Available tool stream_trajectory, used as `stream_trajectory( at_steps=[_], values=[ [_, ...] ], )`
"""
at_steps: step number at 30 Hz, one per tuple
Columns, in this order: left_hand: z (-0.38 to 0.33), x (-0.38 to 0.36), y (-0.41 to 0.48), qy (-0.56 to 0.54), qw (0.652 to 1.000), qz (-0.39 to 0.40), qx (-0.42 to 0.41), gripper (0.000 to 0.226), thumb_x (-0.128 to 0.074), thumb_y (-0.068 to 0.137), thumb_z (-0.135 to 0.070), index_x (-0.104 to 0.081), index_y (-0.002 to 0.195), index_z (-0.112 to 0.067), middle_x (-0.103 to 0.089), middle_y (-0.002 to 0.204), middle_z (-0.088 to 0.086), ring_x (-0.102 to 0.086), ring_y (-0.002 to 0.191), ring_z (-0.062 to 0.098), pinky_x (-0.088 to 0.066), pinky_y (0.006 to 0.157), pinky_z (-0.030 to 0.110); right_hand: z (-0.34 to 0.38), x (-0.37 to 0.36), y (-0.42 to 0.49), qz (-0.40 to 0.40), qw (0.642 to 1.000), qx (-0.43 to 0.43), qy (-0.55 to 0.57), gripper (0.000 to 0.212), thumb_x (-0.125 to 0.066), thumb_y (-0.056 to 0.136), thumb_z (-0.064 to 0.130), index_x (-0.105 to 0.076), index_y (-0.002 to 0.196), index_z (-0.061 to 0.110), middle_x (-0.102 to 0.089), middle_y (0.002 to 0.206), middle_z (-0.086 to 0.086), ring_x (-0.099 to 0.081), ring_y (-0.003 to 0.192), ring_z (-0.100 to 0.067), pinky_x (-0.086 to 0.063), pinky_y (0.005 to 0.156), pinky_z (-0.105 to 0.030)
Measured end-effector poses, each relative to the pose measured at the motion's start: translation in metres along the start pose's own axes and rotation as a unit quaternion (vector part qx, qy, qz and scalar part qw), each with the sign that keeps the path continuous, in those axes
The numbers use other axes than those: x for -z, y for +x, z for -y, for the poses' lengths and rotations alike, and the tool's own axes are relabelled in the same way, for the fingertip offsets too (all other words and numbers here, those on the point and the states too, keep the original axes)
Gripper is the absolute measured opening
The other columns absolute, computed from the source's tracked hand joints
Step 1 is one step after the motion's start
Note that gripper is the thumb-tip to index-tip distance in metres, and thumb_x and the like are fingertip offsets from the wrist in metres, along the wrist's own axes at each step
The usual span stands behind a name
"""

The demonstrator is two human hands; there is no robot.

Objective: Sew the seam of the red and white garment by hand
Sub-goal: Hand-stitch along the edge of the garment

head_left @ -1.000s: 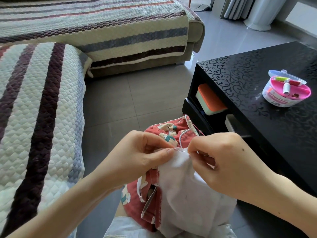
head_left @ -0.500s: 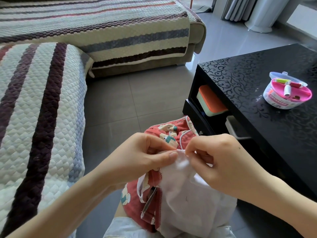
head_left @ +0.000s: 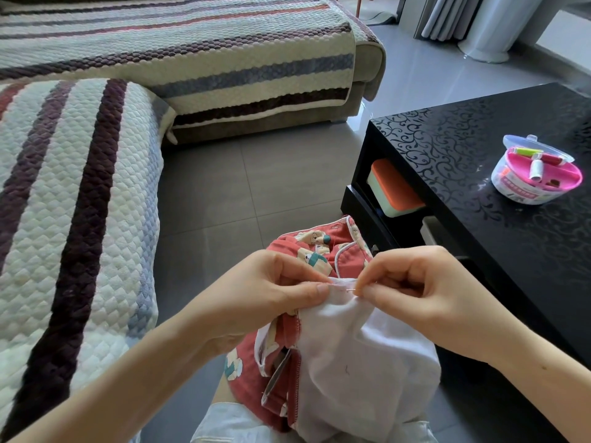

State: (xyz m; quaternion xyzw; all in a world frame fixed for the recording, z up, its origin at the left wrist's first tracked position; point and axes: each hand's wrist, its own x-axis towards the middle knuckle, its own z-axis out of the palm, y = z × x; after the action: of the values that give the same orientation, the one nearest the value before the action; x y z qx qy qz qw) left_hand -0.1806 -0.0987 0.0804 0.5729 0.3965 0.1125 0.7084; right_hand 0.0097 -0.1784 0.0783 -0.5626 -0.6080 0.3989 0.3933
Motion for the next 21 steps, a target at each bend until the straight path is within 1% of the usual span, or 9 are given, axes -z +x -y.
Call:
stream_trajectory(
  at_steps=[3, 5, 7, 10, 12, 14, 16, 18, 21],
  values=[
    [-0.0008, -0.0016, 0.0003, -0.045, 0.999, 0.020, 0.008, 0.016, -0.068, 0.072, -0.017, -0.076, 0.081, -0.008, -0.073, 0.078, 0.009, -0.066, 0.068, 0.011, -0.052, 0.060, 0.018, 0.0000, 0.0009, 0.0001, 0.013, 0.999, -0.021, 0.035, 0.013, -0.062, 0.075, 0.013, -0.074, 0.077, 0.014, -0.069, 0.073, -0.014, -0.062, 0.066, -0.032, -0.047, 0.062, -0.033],
    [-0.0011, -0.0023, 0.0007, -0.063, 0.998, 0.025, 0.016, 0.019, -0.067, 0.069, -0.018, -0.076, 0.081, -0.006, -0.071, 0.076, 0.009, -0.065, 0.066, 0.011, -0.053, 0.060, 0.018, 0.0008, 0.0014, -0.0003, 0.020, 0.997, -0.033, 0.072, 0.016, -0.061, 0.075, 0.010, -0.076, 0.077, 0.013, -0.073, 0.077, -0.008, -0.067, 0.071, -0.016, -0.050, 0.068, -0.024],
    [-0.0016, -0.0026, 0.0006, -0.075, 0.996, 0.032, 0.025, 0.018, -0.067, 0.069, -0.017, -0.075, 0.080, -0.005, -0.071, 0.074, 0.009, -0.065, 0.063, 0.010, -0.052, 0.057, 0.018, 0.0024, 0.0017, -0.0011, 0.033, 0.994, -0.041, 0.099, 0.016, -0.061, 0.075, 0.007, -0.076, 0.078, 0.011, -0.075, 0.078, -0.002, -0.068, 0.076, -0.006, -0.050, 0.069, -0.014],
    [-0.0021, -0.0022, 0.0001, -0.093, 0.994, 0.038, 0.039, 0.016, -0.066, 0.069, -0.014, -0.075, 0.079, -0.003, -0.070, 0.071, 0.009, -0.064, 0.060, 0.010, -0.052, 0.054, 0.017, 0.0049, 0.0027, -0.0013, 0.047, 0.989, -0.054, 0.127, 0.015, -0.063, 0.081, -0.006, -0.074, 0.081, 0.004, -0.073, 0.071, 0.004, -0.066, 0.067, 0.003, -0.045, 0.062, -0.006],
    [-0.0023, -0.0019, -0.0002, -0.100, 0.993, 0.041, 0.044, 0.016, -0.067, 0.069, -0.013, -0.074, 0.078, -0.003, -0.070, 0.070, 0.009, -0.064, 0.058, 0.011, -0.052, 0.053, 0.018, 0.0057, 0.0039, -0.0015, 0.054, 0.986, -0.065, 0.145, 0.024, -0.056, 0.084, -0.019, -0.071, 0.083, -0.001, -0.069, 0.062, 0.008, -0.060, 0.055, 0.006, -0.041, 0.054, -0.003],
    [-0.0027, -0.0017, -0.0004, -0.112, 0.992, 0.043, 0.049, 0.016, -0.066, 0.069, -0.011, -0.074, 0.078, -0.001, -0.069, 0.069, 0.010, -0.064, 0.057, 0.011, -0.052, 0.052, 0.018, 0.0053, 0.0045, -0.0017, 0.056, 0.983, -0.070, 0.157, 0.029, -0.051, 0.083, -0.022, -0.070, 0.086, -0.001, -0.068, 0.059, 0.009, -0.058, 0.052, 0.006, -0.041, 0.051, -0.003],
    [-0.0035, -0.0014, -0.0008, -0.122, 0.990, 0.047, 0.057, 0.016, -0.066, 0.069, -0.010, -0.074, 0.078, 0.000, -0.069, 0.069, 0.010, -0.064, 0.056, 0.011, -0.052, 0.051, 0.018, 0.0048, 0.0039, -0.0007, 0.055, 0.981, -0.076, 0.171, 0.027, -0.054, 0.083, -0.020, -0.072, 0.083, -0.001, -0.069, 0.061, 0.007, -0.057, 0.050, 0.005, -0.040, 0.050, -0.004],
    [-0.0043, -0.0014, -0.0012, -0.129, 0.988, 0.051, 0.062, 0.015, -0.065, 0.069, -0.010, -0.074, 0.077, 0.000, -0.069, 0.068, 0.010, -0.064, 0.055, 0.011, -0.052, 0.050, 0.018, 0.0036, 0.0028, 0.0002, 0.055, 0.980, -0.080, 0.175, 0.021, -0.061, 0.081, -0.007, -0.077, 0.081, 0.007, -0.071, 0.067, 0.005, -0.052, 0.048, 0.003, -0.036, 0.048, -0.006],
    [-0.0059, -0.0021, -0.0021, -0.147, 0.986, 0.055, 0.063, 0.013, -0.064, 0.071, -0.007, -0.074, 0.075, 0.000, -0.069, 0.065, 0.009, -0.064, 0.053, 0.011, -0.051, 0.049, 0.018, 0.0002, 0.0019, 0.0000, 0.058, 0.975, -0.094, 0.192, 0.023, -0.057, 0.076, 0.006, -0.076, 0.087, 0.014, -0.073, 0.073, 0.004, -0.045, 0.049, 0.001, -0.031, 0.047, -0.010]
  ],
)
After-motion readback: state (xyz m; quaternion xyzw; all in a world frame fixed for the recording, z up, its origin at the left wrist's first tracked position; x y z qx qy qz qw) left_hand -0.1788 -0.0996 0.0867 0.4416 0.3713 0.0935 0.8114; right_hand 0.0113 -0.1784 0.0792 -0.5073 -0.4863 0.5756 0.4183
